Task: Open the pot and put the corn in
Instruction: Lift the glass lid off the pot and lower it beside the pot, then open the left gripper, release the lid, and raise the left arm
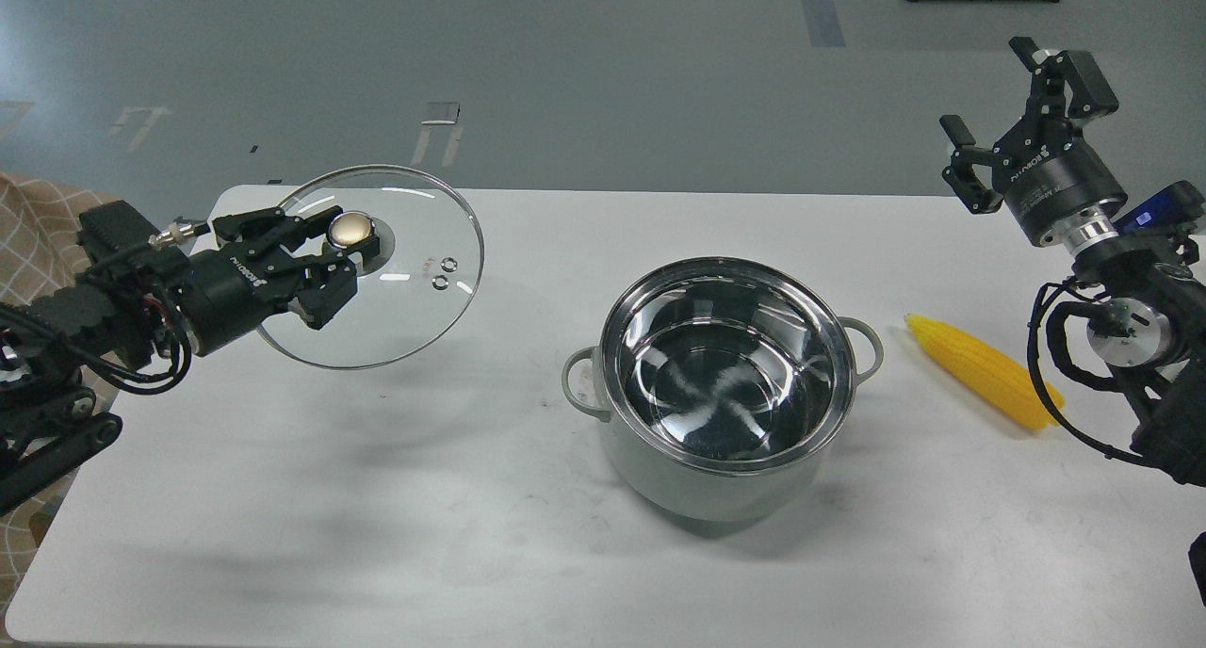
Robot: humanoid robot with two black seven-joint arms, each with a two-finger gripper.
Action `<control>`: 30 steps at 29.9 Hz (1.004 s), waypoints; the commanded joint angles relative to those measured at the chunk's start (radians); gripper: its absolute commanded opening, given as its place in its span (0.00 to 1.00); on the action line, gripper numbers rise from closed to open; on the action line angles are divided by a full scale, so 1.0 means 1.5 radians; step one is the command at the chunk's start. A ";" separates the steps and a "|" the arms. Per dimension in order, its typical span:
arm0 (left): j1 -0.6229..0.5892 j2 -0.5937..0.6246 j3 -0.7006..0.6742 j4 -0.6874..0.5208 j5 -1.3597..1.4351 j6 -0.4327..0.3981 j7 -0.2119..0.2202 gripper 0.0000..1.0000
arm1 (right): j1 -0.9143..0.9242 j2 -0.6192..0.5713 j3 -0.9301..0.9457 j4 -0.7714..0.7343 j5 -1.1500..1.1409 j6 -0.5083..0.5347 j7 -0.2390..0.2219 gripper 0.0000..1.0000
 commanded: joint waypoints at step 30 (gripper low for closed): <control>0.083 -0.093 0.007 0.166 0.022 0.064 -0.001 0.16 | -0.010 0.003 0.000 0.000 0.000 -0.001 0.000 1.00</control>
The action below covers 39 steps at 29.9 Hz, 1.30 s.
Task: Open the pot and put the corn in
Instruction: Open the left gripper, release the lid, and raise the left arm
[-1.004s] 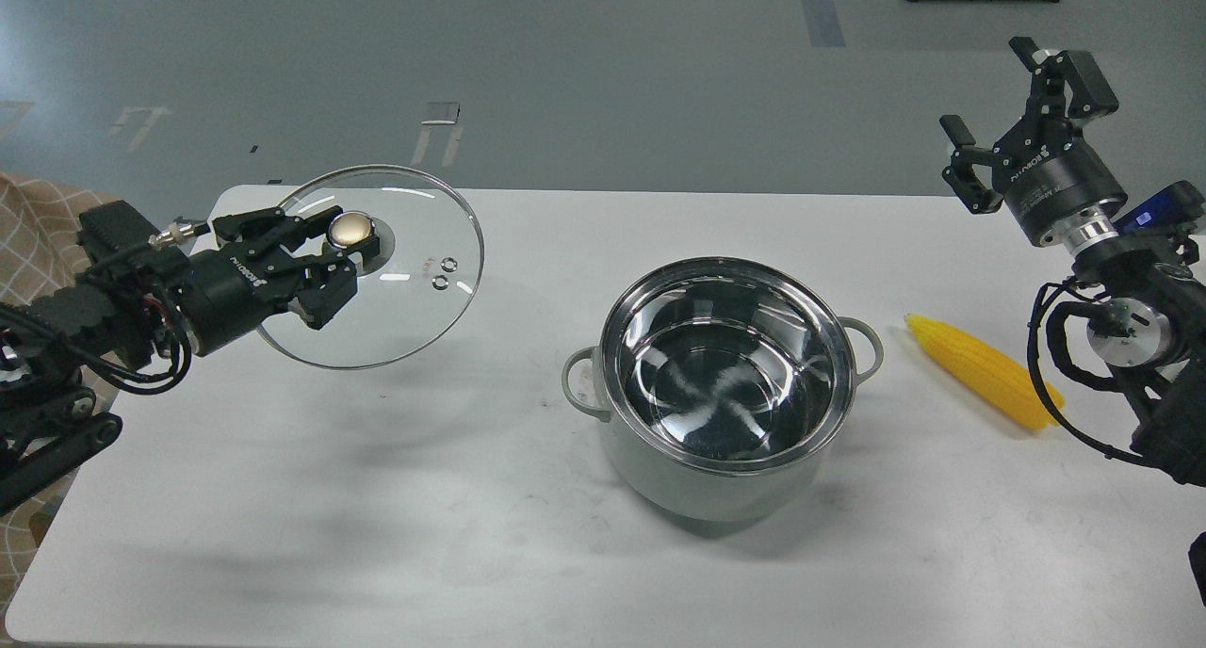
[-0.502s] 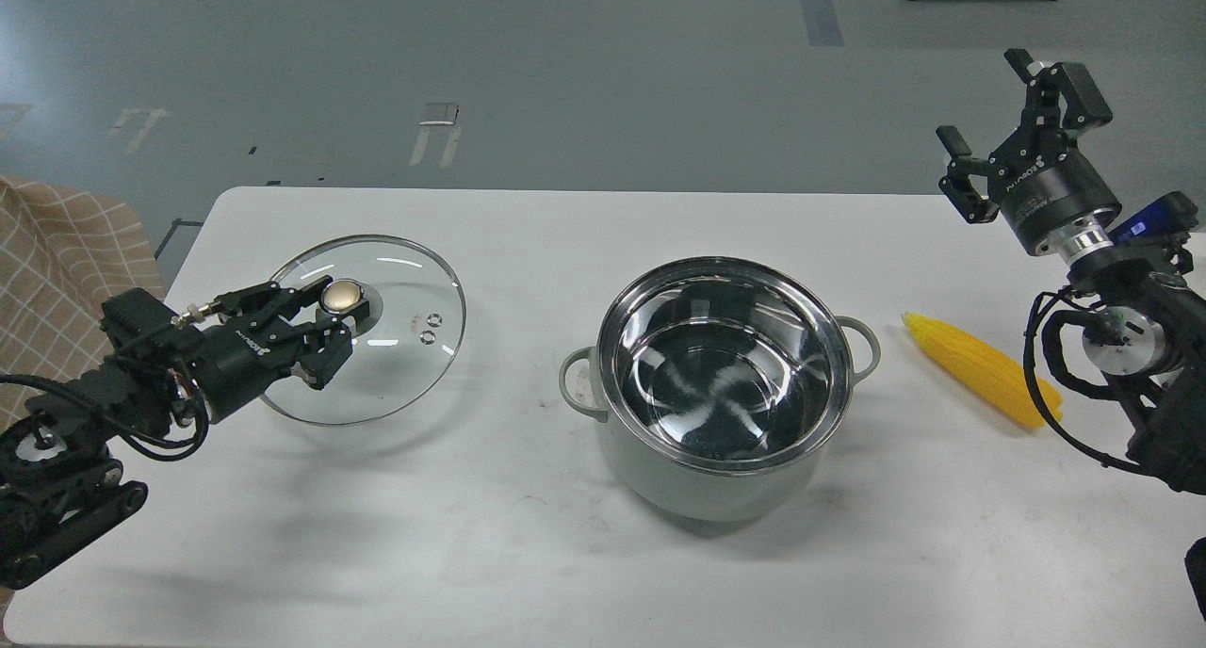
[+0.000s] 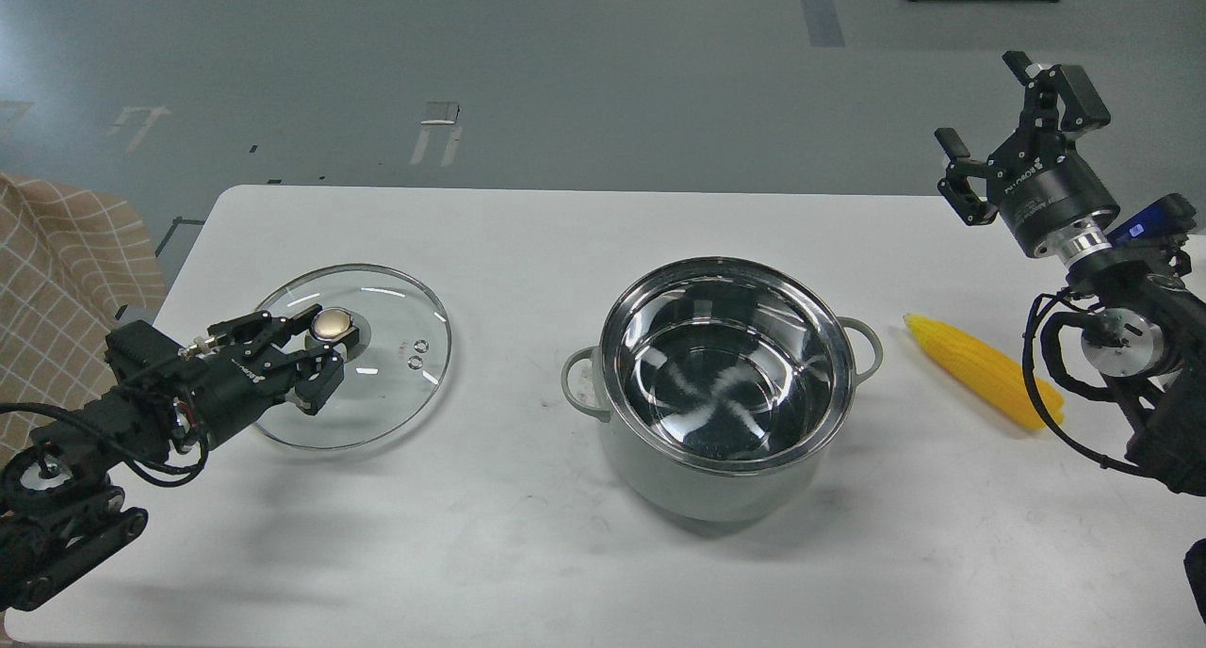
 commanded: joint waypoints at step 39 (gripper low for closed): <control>-0.033 0.058 -0.041 -0.060 -0.051 -0.008 -0.035 0.91 | -0.002 -0.005 0.000 0.000 0.000 0.000 0.000 1.00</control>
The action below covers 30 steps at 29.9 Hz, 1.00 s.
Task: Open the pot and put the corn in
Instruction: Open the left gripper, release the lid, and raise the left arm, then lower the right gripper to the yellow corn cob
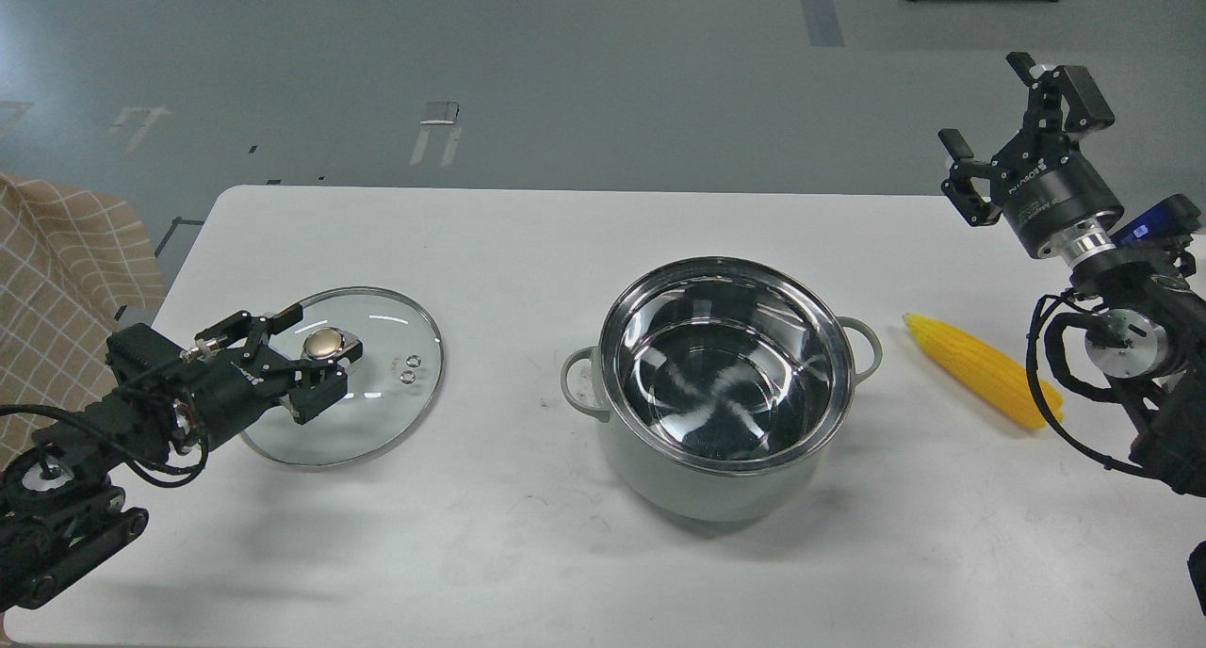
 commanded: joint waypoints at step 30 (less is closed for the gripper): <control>-0.312 -0.012 -0.103 -0.125 -1.000 -0.426 -0.001 0.93 | 0.047 -0.199 -0.050 0.145 -0.117 0.000 0.000 1.00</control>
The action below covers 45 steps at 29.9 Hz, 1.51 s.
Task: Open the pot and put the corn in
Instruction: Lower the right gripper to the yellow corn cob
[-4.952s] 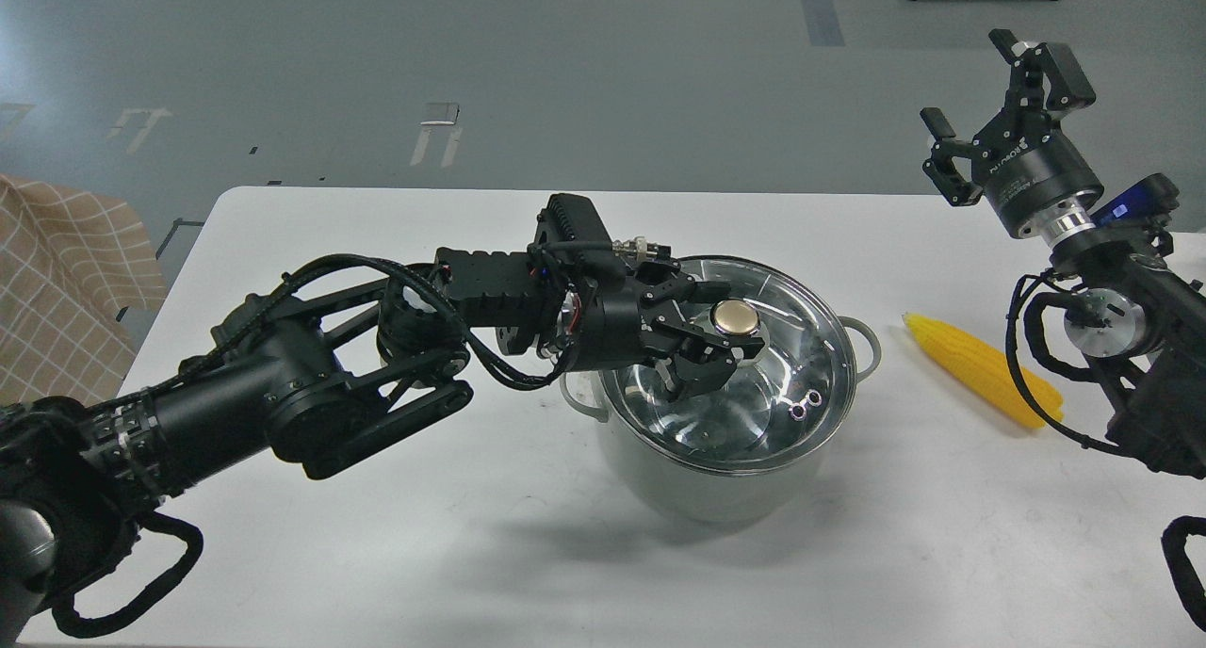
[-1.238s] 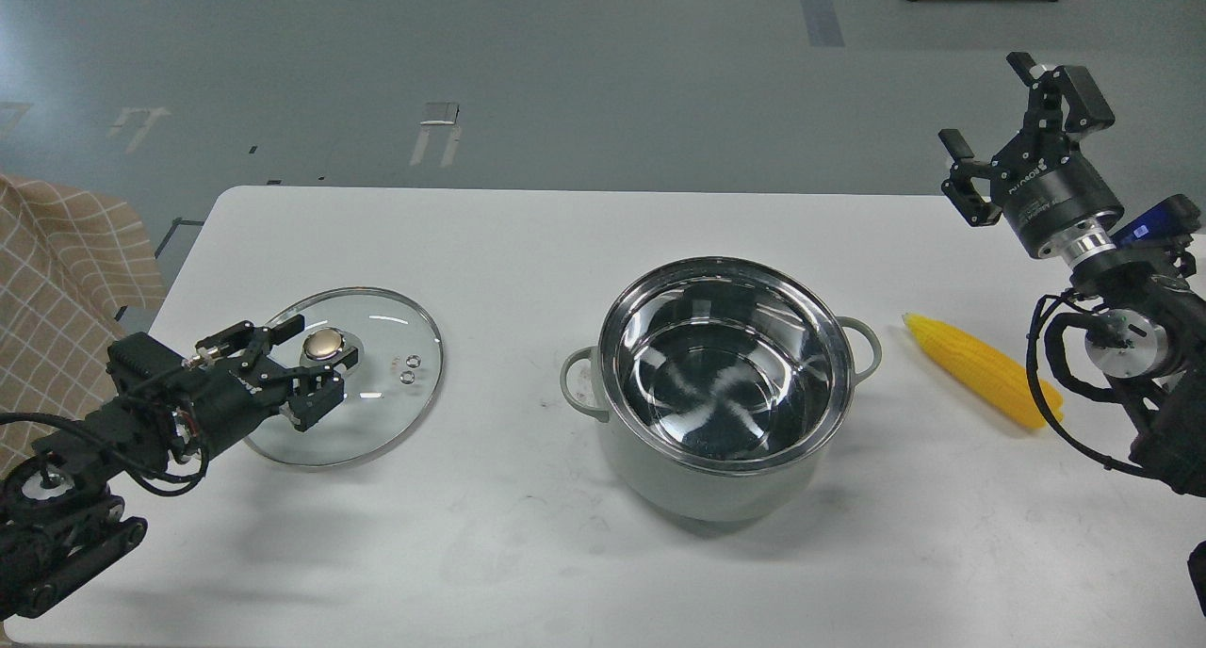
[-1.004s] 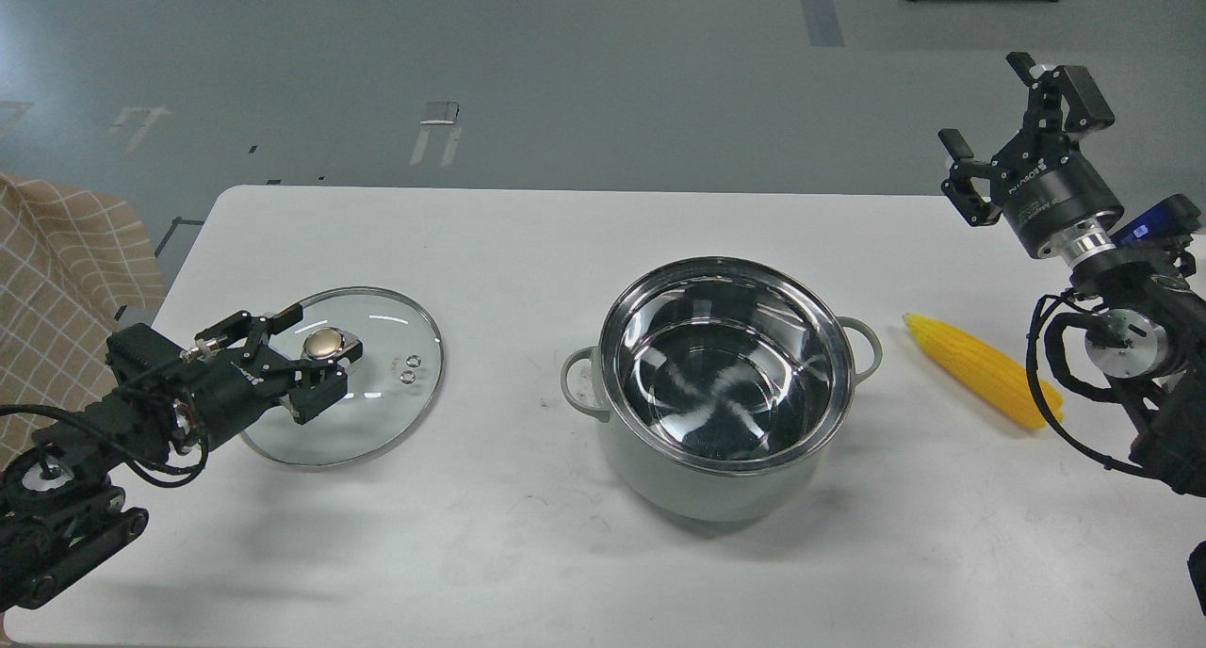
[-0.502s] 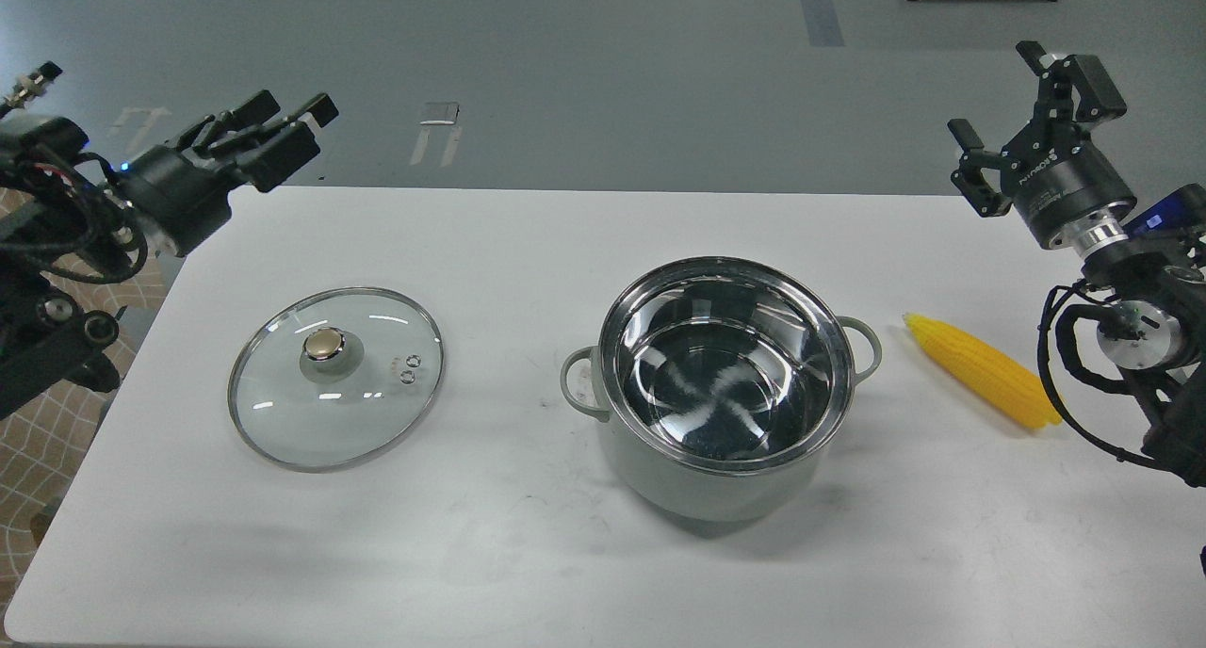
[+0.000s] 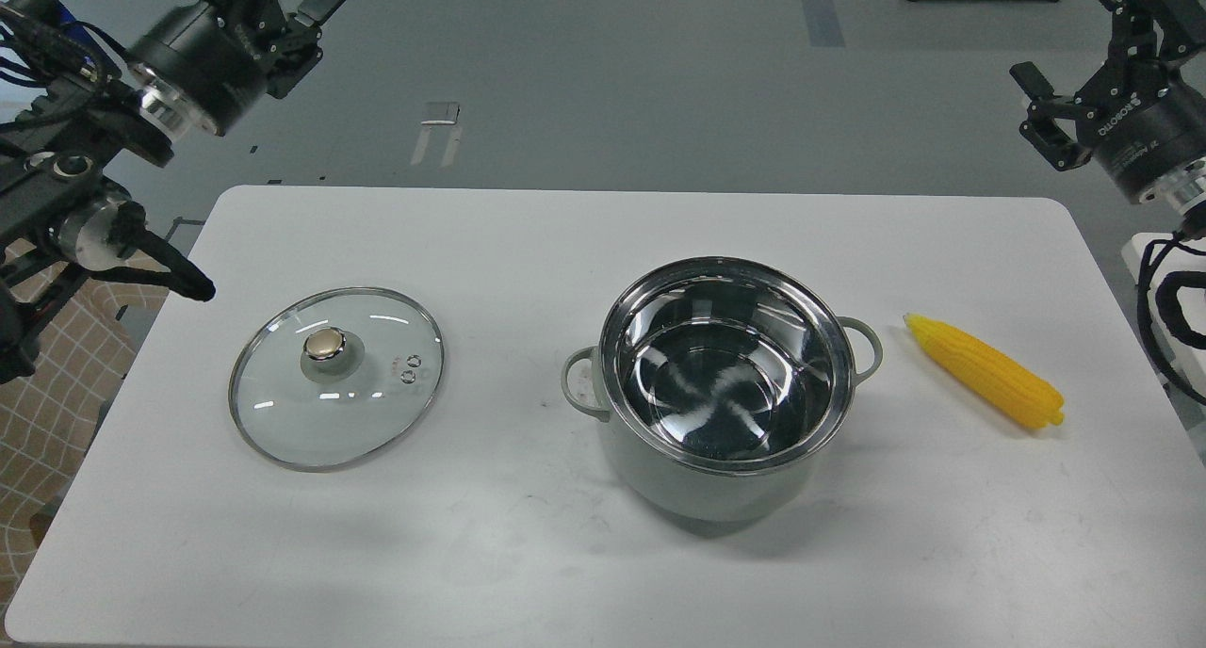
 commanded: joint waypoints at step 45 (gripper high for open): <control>0.010 -0.105 -0.042 0.029 -0.121 -0.066 0.058 0.95 | -0.026 -0.230 -0.102 0.215 -0.897 -0.002 0.000 1.00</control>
